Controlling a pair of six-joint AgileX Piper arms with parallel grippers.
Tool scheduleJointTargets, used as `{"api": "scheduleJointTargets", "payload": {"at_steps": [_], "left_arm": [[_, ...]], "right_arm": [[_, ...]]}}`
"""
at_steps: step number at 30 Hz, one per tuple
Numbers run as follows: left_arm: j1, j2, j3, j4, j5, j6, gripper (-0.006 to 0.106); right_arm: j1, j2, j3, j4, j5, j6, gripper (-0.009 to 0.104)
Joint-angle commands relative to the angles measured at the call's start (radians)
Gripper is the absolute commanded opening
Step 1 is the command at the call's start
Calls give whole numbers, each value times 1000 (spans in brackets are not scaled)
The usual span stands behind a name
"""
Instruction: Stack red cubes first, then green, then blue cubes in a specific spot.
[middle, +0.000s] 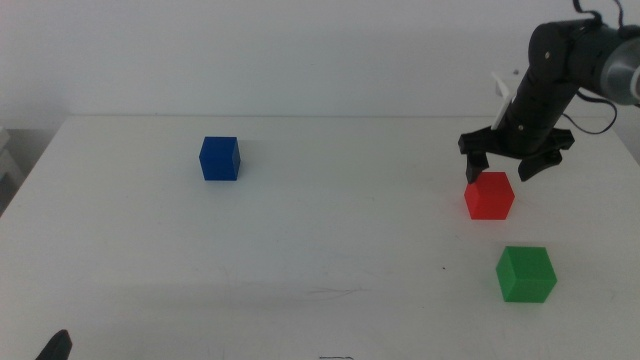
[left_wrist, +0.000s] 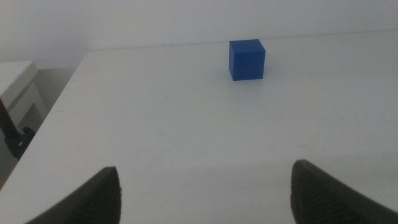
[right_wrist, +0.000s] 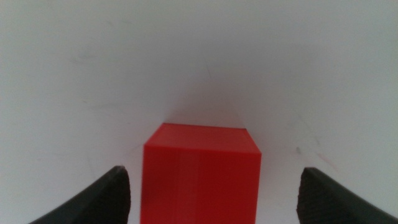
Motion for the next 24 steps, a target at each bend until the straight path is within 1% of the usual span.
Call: {"api": "scheduleJointTargets", "payload": {"at_steps": [1,6,8,11,17,19,22,23,24], "left_arm": [[0,-21,-4,-8,-75,-3,94],[0,-21,-4,-8,-75,-3,94],[0,-21,-4,-8,-75,-3,94],[0,-21,-4,-8,-75,-3,94],[0,-21,-4,-8,-75,-3,94],[0,-21,-4,-8,-75,-3,94],[0,-21,-4,-8,-75,-3,94],[0,-21,-4,-8,-75,-3,94],[0,-21,-4,-8,-75,-3,94]], "right_arm": [[0,-48,-30,-24,-12,-1,85],[0,-28,-30,-24,5,2,84],[0,-25,-30,-24,15,2,82],[0,-24,-30,-24,23,2,75],[0,-14,-30,-7,30,2,53],[0,-6,-30,8,30,2,44],[0,2,-30,2,29,2,29],[5,-24,-30,-24,48,7,-1],[10,-35,-30,-30,55,17,-1]]}}
